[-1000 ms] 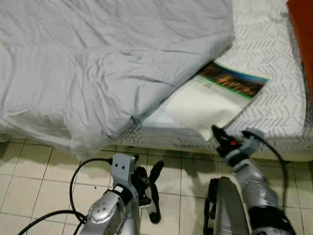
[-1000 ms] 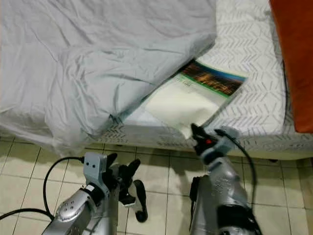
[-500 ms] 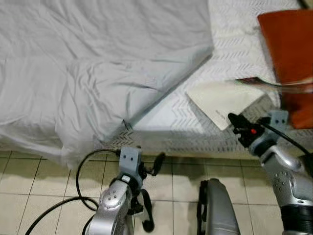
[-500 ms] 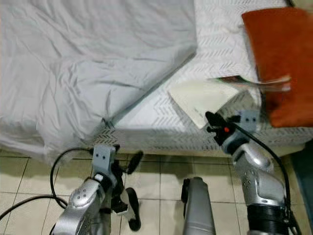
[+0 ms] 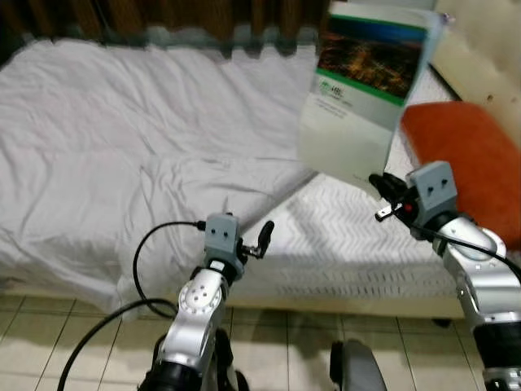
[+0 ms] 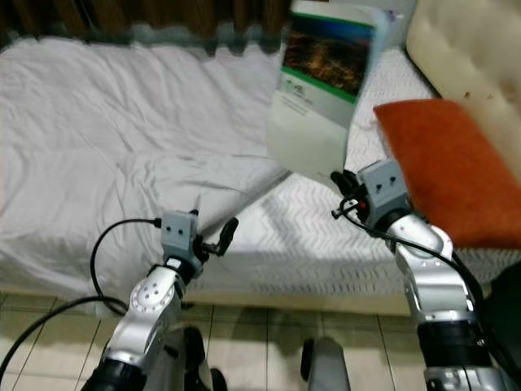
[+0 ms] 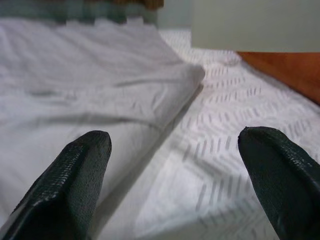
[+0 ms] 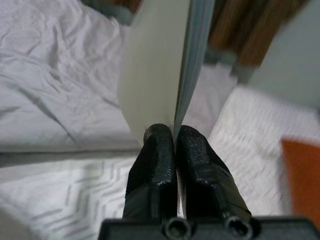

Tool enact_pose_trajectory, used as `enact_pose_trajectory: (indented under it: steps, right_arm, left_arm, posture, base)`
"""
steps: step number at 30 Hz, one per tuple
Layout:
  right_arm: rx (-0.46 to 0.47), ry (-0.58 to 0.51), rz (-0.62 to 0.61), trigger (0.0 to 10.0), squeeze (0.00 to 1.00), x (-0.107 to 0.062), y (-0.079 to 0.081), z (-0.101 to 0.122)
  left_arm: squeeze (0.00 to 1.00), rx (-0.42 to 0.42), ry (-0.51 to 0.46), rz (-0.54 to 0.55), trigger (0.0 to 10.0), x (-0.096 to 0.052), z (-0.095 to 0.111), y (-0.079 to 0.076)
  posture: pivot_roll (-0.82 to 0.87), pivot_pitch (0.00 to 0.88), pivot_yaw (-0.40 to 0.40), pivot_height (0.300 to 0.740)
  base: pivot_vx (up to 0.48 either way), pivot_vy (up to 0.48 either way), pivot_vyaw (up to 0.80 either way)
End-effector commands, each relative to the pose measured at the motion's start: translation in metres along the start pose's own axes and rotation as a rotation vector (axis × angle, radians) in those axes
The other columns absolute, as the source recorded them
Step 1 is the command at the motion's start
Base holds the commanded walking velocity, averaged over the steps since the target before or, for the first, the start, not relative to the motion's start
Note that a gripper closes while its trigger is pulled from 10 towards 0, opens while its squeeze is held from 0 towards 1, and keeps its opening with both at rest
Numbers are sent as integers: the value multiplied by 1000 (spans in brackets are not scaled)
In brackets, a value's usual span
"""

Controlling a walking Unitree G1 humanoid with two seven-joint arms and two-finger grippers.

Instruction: Clean up the room

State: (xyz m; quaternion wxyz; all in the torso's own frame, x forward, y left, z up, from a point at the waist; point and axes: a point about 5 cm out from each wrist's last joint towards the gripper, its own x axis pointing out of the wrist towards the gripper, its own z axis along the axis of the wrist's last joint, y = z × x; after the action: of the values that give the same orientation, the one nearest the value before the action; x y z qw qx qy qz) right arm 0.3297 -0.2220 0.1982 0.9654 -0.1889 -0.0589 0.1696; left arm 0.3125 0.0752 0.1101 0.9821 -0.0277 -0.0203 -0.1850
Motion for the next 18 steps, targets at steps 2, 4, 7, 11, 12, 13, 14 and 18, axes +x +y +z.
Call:
enact_pose_trajectory:
  steps: [2, 4, 7, 11, 12, 13, 14, 18]
  right_arm:
    - [-69, 18, -15, 0, 0, -5, 2, -9]
    - [-64, 39, -27, 0, 0, -11, 7, -19]
    - [-40, 65, -37, 0, 0, -17, 14, -31]
    - [3, 133, -78, 0, 0, -24, 29, -57]
    - [9, 139, -79, 0, 0, -24, 32, -60]
    - [12, 145, -79, 0, 0, -24, 35, -63]
    - [29, 152, -90, 0, 0, -25, 38, -66]
    - [109, 177, -93, 0, 0, -28, 57, -77]
  left_arm:
    - [0, 32, 0, -2, 10000, 4, -2, 0]
    - [0, 51, -5, 11, 10000, 6, -2, 3]
    - [0, 57, -5, 23, 10000, 8, -2, 6]
    - [0, 54, 3, 40, 10000, 12, -5, 11]
    - [0, 58, 3, 39, 10000, 12, -5, 12]
    - [0, 59, 3, 38, 10000, 13, -5, 13]
    - [0, 55, 4, 28, 10000, 13, -5, 14]
    - [0, 68, 12, 13, 10000, 14, -6, 19]
  posture:
    - [-89, 16, 21, 614]
    - [-93, 16, 21, 614]
    - [-99, 14, 24, 614]
    - [-112, 8, 43, 614]
    - [-113, 6, 49, 614]
    - [-114, 7, 52, 614]
    - [-116, 6, 60, 614]
    - [-116, 7, 73, 614]
  base:
    - [0, 0, 0]
    - [0, 0, 0]
    - [0, 0, 0]
    - [272, -393, 605]
    - [296, -375, 556]
    - [304, -368, 556]
    - [307, -368, 550]
    - [322, -351, 548]
